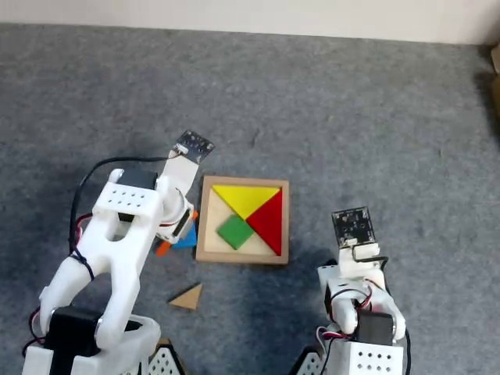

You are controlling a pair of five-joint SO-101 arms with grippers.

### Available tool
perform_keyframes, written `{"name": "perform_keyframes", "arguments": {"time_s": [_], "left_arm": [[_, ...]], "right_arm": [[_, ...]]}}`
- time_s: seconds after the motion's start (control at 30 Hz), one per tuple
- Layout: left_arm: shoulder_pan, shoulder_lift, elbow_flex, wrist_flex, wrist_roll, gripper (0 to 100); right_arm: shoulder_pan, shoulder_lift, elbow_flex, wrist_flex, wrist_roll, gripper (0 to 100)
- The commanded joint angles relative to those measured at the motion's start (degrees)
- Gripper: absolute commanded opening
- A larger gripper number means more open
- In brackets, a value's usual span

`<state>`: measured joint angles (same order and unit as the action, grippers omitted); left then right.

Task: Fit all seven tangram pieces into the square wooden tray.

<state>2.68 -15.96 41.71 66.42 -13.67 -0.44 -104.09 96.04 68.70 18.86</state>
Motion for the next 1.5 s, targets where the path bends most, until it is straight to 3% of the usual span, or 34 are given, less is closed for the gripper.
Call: {"name": "perform_keyframes", "arguments": {"time_s": [0.0,0.3,0.57,1.0,1.47], "left_arm": [[0.7,-0.2,-2.3,0.5,0.2,15],[0.8,3.2,-0.4,-1.3,0.2,17],[1.0,8.9,-0.7,-6.0,0.3,0],[1.6,-12.3,-0.8,1.5,0.8,0],[11.8,-0.8,-10.4,1.1,12.4,0]], "right_arm": [[0.7,-0.7,5.1,0.4,0.5,4.8],[0.7,-0.7,5.1,0.4,0.5,4.8],[0.7,-0.7,5.1,0.5,0.5,4.8],[0.7,-0.7,5.1,0.5,0.5,4.8],[0.7,-0.7,5.1,0.5,0.5,4.8]]}}
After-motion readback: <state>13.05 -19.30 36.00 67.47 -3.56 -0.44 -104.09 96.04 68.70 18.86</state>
